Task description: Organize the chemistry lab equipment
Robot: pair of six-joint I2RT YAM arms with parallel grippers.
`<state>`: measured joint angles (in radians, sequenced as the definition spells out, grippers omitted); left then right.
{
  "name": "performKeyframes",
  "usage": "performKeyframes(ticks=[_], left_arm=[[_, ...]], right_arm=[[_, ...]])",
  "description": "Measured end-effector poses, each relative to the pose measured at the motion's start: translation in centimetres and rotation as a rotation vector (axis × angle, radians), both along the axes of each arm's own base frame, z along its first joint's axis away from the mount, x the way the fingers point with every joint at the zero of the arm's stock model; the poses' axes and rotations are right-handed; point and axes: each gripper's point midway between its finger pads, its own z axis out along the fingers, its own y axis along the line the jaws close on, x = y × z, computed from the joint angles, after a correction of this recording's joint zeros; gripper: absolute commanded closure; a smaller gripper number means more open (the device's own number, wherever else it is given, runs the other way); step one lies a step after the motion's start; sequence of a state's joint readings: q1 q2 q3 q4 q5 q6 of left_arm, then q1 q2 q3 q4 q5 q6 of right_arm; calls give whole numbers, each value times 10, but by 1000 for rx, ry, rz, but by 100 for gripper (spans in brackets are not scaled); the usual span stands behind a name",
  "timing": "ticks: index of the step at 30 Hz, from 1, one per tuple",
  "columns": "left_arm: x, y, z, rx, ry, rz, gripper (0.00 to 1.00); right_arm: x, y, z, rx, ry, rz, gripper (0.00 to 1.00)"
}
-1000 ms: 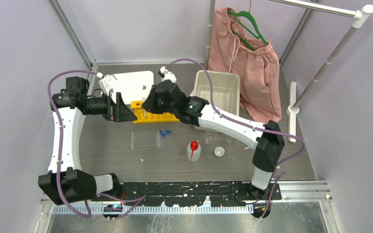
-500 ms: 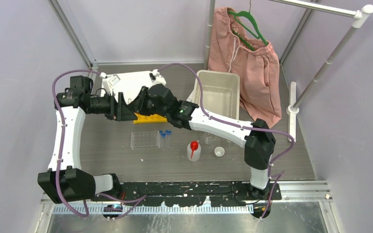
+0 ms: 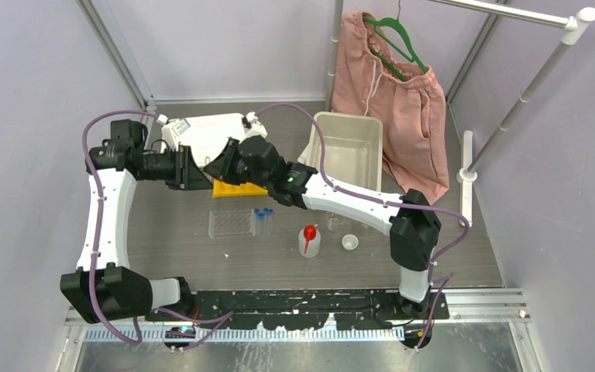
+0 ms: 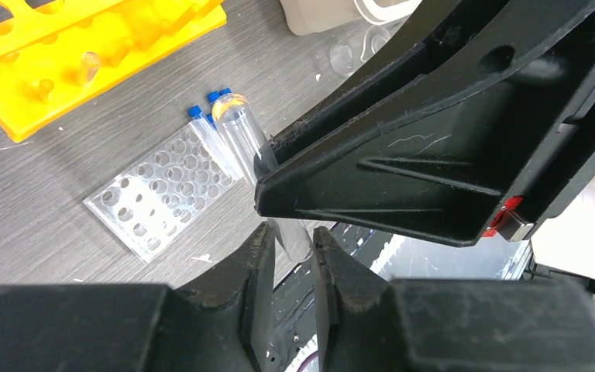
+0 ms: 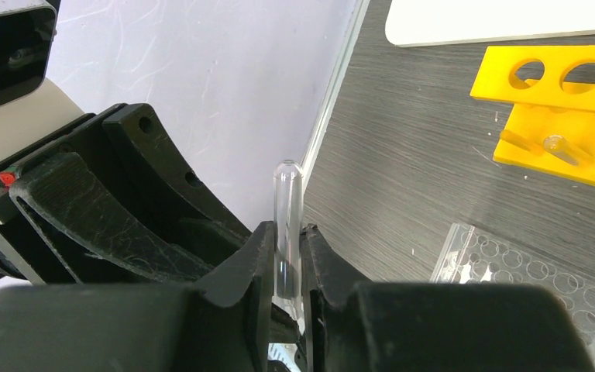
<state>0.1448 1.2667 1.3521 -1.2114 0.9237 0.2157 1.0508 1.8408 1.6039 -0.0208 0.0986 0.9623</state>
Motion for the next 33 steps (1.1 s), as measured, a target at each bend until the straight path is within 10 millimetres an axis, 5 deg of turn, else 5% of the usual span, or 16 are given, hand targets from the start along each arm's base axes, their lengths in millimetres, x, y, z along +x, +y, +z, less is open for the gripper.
performKeyframes(ticks=[3,8,10,15,23,33], left_arm=[[0,1,-1,7,3,5,83],[1,2,-1,12,5,12,94],[1,2,-1,13,1,8,96],[-2,1,1,22,-19,-26,97],[-6,0,15,39,-109,-101,100],[-14,1,18,68,-166,-150,100]], right_arm=[[0,1,0,9,6,-2,97],[1,0,0,11,5,-3,61],[0,1,1,14,6,-3,55],[-1,-5,3,-49,16,9,51],[-1,-8,55,-128,-28,133,56],[-12,-22,37,-250,13,229,56]])
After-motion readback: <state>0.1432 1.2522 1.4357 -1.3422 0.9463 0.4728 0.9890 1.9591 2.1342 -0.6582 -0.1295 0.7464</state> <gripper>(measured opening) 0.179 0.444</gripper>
